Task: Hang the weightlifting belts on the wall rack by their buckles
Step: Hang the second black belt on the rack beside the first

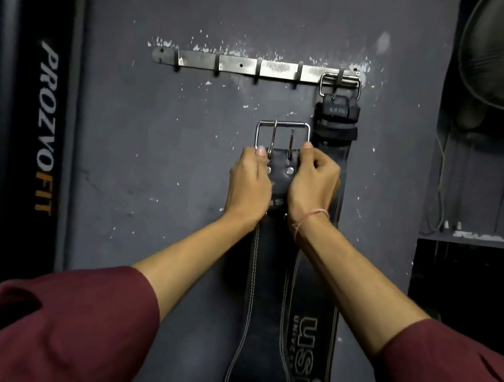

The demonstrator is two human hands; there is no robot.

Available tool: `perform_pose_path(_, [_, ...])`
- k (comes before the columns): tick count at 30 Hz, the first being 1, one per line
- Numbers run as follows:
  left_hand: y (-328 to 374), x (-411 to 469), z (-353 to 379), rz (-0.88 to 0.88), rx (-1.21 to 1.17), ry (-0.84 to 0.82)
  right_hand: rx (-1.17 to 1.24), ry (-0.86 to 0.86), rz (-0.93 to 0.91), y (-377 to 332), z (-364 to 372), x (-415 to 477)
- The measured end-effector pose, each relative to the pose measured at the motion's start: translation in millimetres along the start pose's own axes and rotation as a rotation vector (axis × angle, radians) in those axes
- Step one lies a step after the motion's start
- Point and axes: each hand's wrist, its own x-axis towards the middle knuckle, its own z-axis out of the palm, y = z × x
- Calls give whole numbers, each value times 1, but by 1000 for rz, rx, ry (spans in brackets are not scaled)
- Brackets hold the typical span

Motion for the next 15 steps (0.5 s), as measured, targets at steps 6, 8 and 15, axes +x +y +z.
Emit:
perform_pose_path(6, [10, 91, 37, 75, 53, 2, -10, 31, -3, -14, 31, 92])
perform_pose_path(8, [14, 116, 46, 89, 79, -5, 8, 37, 6, -17, 39, 117])
perform_pose_path(15, [22, 169, 69, 92, 233, 14, 17, 55, 108, -25, 56, 168])
